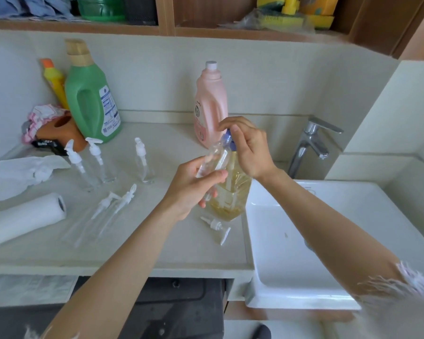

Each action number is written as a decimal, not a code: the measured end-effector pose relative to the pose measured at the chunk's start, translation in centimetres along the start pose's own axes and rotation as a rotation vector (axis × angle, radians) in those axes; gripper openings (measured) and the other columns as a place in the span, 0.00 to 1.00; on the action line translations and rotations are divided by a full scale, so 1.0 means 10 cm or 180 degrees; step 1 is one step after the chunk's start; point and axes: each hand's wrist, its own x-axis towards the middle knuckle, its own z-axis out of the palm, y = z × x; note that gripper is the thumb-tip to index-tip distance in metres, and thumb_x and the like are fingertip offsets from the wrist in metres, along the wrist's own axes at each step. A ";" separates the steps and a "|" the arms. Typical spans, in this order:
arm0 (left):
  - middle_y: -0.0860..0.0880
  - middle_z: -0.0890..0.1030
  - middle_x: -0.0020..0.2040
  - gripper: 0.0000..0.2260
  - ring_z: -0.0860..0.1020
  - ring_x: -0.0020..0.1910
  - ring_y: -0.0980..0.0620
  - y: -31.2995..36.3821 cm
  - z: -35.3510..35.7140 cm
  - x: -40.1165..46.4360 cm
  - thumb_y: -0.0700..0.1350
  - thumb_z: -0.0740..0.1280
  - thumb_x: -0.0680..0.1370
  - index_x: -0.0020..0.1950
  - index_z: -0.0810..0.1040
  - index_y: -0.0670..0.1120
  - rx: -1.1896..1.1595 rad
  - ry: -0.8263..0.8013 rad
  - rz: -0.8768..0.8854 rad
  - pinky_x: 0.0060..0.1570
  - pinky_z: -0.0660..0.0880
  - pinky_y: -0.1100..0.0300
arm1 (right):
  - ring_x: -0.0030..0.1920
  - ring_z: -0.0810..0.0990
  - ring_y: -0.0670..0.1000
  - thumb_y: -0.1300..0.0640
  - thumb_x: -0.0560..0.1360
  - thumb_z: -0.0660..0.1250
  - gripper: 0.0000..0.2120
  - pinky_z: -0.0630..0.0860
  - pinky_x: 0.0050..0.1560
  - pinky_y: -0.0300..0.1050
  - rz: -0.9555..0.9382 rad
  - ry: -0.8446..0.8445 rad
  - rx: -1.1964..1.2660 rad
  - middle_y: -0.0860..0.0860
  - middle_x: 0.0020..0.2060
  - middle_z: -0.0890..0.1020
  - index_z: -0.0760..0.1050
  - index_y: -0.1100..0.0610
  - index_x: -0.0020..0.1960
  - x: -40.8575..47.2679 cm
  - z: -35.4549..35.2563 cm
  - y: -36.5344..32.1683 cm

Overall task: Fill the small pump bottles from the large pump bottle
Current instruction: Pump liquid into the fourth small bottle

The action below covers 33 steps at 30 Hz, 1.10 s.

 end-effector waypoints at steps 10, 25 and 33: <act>0.49 0.81 0.40 0.09 0.75 0.30 0.53 0.13 -0.02 0.06 0.44 0.70 0.75 0.54 0.78 0.52 -0.0050 -0.0087 0.0172 0.22 0.64 0.64 | 0.66 0.74 0.53 0.54 0.81 0.48 0.23 0.67 0.68 0.43 -0.0590 -0.0580 -0.0681 0.57 0.62 0.79 0.77 0.65 0.63 0.13 -0.37 -0.10; 0.51 0.80 0.35 0.09 0.74 0.27 0.53 -0.06 0.00 0.07 0.41 0.70 0.75 0.53 0.78 0.52 -0.0085 -0.0017 0.0052 0.19 0.60 0.66 | 0.60 0.77 0.52 0.64 0.72 0.52 0.21 0.71 0.65 0.47 -0.0565 0.0622 -0.0160 0.59 0.54 0.82 0.79 0.67 0.55 -0.22 0.03 0.02; 0.48 0.81 0.39 0.09 0.75 0.30 0.52 0.07 -0.03 0.11 0.41 0.71 0.75 0.52 0.78 0.52 -0.0104 -0.0150 0.0226 0.20 0.63 0.65 | 0.52 0.81 0.50 0.61 0.69 0.53 0.20 0.75 0.56 0.41 -0.0359 0.0372 -0.0245 0.53 0.49 0.84 0.82 0.63 0.50 0.09 -0.26 -0.15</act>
